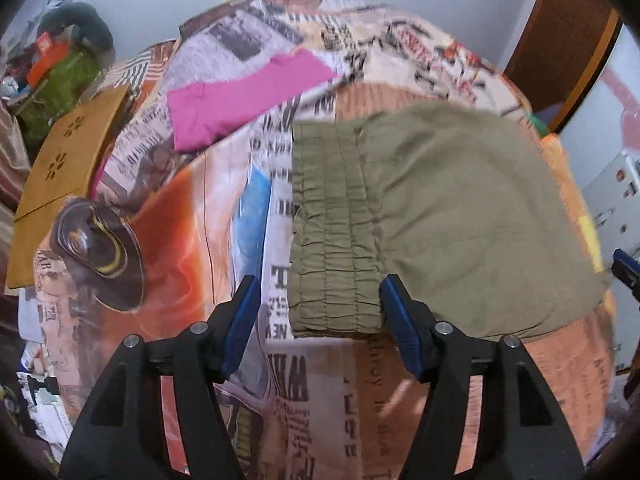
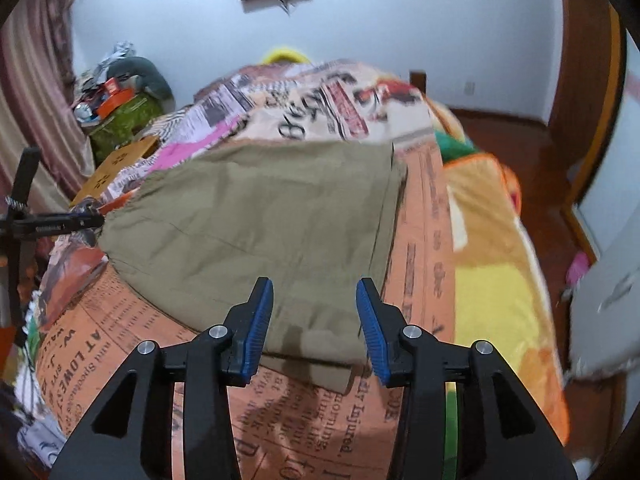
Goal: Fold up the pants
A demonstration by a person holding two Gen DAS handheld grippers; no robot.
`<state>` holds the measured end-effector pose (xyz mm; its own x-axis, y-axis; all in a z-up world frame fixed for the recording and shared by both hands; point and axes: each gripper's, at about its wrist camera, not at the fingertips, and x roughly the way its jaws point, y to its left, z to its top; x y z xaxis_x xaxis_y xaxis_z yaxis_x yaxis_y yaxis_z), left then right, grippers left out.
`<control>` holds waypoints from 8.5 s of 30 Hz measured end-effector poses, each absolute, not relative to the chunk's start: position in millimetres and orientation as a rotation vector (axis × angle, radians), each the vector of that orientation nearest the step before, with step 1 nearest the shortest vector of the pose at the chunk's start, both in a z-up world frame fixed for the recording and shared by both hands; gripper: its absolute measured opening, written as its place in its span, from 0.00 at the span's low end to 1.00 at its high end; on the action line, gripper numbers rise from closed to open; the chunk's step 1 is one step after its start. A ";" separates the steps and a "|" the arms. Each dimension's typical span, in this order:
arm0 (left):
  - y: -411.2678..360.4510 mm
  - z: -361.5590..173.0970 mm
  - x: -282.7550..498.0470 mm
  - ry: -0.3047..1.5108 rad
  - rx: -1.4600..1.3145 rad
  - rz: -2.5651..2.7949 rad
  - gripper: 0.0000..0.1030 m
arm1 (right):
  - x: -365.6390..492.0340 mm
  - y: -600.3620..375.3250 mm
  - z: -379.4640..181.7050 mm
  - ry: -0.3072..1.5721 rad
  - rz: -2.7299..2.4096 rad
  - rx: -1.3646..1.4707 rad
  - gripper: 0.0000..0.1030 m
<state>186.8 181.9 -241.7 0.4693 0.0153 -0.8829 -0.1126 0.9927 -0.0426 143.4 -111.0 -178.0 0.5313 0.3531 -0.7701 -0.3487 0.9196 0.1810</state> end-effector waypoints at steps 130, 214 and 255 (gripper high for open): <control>137.4 -259.8 253.5 1.097 -0.075 0.079 0.82 | 241.8 -6.2 -223.7 1.135 0.669 -0.233 0.57; 149.5 -204.6 166.4 0.884 -0.195 0.220 0.36 | 155.7 -41.4 -207.0 1.067 0.661 -0.056 0.69; -47.4 -132.8 201.4 0.761 0.111 -0.239 0.25 | 135.5 -134.1 -226.8 1.091 0.452 0.108 0.69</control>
<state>201.4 -47.4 -132.8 0.6984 -0.1739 -0.6943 0.2541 0.9671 0.0133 135.5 -134.1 -226.8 0.3802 0.4058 -0.8311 -0.3009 0.9040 0.3037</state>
